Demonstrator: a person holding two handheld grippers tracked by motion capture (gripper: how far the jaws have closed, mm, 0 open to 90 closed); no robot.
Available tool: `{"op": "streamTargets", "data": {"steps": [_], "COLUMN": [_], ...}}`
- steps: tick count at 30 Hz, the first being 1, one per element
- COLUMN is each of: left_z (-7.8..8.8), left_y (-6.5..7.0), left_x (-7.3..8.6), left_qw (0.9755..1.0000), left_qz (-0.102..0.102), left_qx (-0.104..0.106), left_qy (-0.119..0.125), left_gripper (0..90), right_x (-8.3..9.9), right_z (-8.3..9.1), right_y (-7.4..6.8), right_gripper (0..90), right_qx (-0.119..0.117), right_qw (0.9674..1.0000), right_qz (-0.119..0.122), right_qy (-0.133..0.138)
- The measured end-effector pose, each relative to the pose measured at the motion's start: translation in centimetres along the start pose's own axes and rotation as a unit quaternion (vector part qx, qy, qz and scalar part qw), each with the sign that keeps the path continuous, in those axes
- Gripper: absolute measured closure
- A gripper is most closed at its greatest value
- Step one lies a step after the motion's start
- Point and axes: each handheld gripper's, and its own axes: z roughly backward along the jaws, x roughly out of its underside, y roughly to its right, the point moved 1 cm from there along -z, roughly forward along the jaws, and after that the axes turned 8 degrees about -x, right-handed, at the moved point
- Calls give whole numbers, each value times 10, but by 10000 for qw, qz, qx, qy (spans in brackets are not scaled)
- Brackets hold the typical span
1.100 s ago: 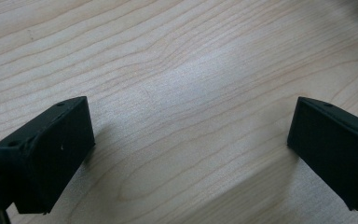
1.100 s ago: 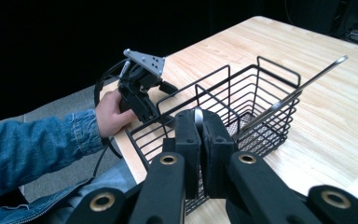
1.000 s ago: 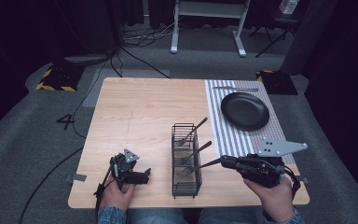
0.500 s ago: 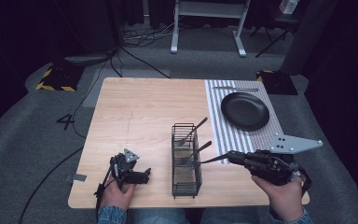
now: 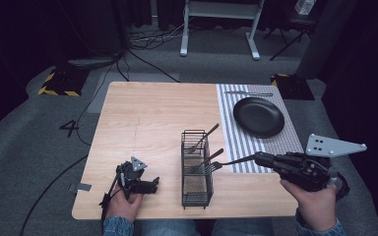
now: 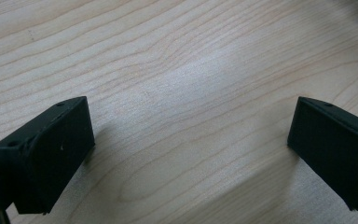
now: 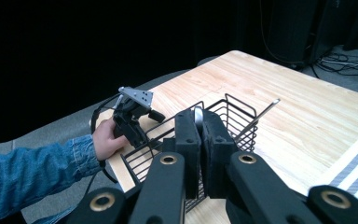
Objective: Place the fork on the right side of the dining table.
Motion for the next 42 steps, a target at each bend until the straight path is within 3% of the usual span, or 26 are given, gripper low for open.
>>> {"op": "streamTargets", "data": {"steps": [16, 24, 31, 42], "left_z": [0, 0, 0, 0], "left_y": [0, 0, 0, 0], "left_x": [0, 0, 0, 0], "left_qw": [10000, 10000, 10000, 10000], "left_qz": [-2, -3, -1, -4], "left_qx": [0, 1, 1, 1], "left_qy": [0, -1, 1, -1], "left_gripper": [5, 5, 4, 5], "right_x": [-3, -1, 1, 2], "right_z": [39, 45, 49, 48], "right_y": [15, 28, 46, 73], "right_gripper": [872, 872, 872, 872], "right_qx": [354, 430, 732, 956], "right_qw": [9991, 9982, 9960, 9928], "right_qz": [-156, -312, -438, -682], "right_qy": [197, 272, 273, 252]}}
